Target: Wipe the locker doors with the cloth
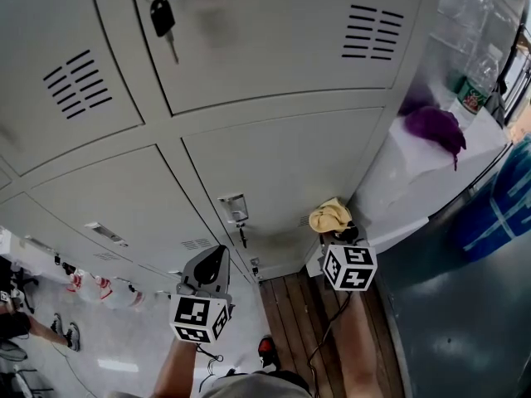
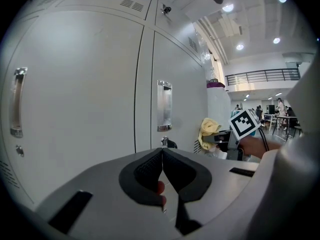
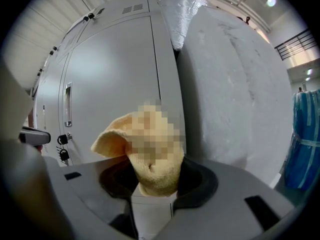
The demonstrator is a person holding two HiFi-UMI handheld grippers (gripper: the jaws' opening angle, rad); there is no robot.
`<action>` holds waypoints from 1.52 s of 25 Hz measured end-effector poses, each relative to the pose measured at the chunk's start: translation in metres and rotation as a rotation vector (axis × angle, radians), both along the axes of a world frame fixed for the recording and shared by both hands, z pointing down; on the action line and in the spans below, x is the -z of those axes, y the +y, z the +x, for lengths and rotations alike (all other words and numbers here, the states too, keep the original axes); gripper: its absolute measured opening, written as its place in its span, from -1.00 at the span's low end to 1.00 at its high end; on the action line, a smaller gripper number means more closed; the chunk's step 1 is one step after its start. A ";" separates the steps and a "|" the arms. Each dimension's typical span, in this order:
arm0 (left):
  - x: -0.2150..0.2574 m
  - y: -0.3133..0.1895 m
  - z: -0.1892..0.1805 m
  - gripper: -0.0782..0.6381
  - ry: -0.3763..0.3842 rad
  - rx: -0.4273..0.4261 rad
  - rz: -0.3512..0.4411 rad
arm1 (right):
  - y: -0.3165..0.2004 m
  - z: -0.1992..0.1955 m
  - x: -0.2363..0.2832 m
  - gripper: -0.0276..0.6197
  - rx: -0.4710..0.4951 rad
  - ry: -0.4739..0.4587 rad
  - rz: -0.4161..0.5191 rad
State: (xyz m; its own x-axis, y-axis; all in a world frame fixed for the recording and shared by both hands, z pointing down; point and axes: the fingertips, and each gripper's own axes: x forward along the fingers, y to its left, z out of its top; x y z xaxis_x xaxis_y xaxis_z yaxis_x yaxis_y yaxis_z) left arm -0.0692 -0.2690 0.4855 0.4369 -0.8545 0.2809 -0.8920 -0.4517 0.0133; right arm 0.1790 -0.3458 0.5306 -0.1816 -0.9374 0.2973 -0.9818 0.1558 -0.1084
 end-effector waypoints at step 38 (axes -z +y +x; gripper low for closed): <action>0.077 0.274 -0.021 -0.72 0.023 0.063 0.179 | 0.345 -0.084 0.103 -0.34 0.191 0.007 0.239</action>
